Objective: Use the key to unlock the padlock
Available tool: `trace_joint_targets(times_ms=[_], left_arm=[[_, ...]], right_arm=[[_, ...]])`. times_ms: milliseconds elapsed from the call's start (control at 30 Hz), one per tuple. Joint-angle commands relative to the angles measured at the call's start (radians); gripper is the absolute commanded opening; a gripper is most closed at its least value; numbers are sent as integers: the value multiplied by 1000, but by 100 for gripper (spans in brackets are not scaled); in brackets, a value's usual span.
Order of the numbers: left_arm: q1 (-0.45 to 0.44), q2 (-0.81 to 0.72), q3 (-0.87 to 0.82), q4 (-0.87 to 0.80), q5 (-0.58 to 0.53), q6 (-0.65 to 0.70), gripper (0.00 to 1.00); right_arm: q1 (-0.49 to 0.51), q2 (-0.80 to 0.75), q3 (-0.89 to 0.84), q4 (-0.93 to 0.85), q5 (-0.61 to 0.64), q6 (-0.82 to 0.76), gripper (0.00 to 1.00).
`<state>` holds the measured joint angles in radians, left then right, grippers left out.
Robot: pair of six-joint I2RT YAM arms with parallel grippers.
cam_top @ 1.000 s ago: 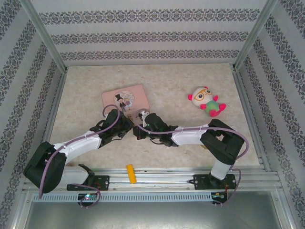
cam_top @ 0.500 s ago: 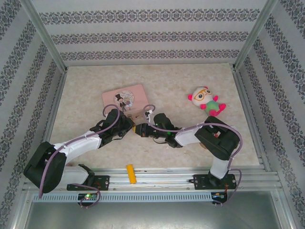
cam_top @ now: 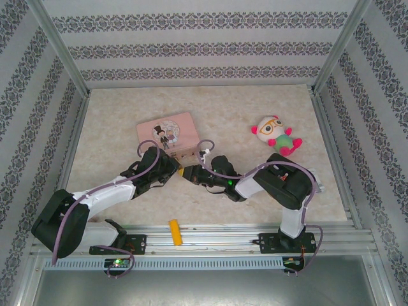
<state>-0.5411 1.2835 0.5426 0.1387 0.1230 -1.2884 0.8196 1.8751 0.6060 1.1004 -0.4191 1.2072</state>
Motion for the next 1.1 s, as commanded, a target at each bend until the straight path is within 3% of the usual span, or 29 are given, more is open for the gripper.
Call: trace_joint_targets(times_ms=[0,333,567,667,800,1067], left_arm=[[-8,-1,-12,38,67,-5,9],[-8,29,-8,71,80,-6,45],[-1,27,-2,71,41,16,83],[1,32,14,61,6,30,94],[9,64,39,66,-34,45,94],[34,169,100,102,-4,68,69]], right_arm=[[-59,8,-17,67,129,41,0],[-62,12,-9,59,127,28,0],[-63,18,4,52,111,20,0],[-62,28,20,47,96,13,0],[-60,46,43,41,85,5,0],[-56,58,67,27,75,-9,0]])
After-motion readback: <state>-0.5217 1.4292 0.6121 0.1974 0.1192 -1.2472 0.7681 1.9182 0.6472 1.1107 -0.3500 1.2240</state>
